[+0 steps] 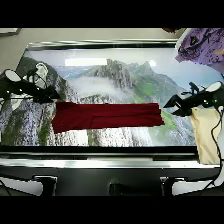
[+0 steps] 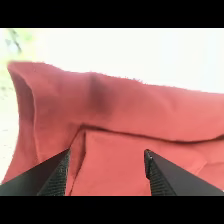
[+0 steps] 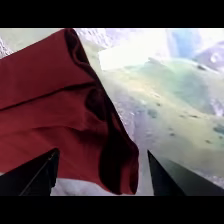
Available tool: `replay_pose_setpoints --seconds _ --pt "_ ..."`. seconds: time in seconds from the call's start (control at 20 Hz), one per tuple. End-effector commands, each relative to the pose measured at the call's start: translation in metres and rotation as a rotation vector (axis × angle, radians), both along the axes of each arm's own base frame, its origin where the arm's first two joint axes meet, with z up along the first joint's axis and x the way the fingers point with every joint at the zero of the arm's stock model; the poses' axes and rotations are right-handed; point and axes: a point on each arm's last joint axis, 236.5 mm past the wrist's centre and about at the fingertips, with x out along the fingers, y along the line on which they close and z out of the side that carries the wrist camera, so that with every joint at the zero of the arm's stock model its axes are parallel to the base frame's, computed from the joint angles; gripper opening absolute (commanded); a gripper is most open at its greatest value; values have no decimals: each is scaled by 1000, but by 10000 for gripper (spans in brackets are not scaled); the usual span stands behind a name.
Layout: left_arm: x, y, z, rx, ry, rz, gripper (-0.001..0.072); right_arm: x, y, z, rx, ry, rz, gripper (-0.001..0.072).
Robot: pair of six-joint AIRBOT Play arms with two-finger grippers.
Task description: Fold the clothes and pants, and hang the long-sleeved shirts on hangers.
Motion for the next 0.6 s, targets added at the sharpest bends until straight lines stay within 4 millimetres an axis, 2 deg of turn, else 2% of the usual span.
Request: replay_pose_setpoints --seconds 0.0,0.15,0.35,0.55 --pt "6 8 34 36 -68 11 536 -11 9 -4 202 45 -38 636" --pt "0 6 36 30 -49 8 536 -14 21 -27 257 88 -37 637" --pt "-2 5 35 28 -39 5 536 -5 32 -40 318 85 -76 637" --pt "-2 5 35 28 -39 5 536 2 46 -53 276 74 -49 622"
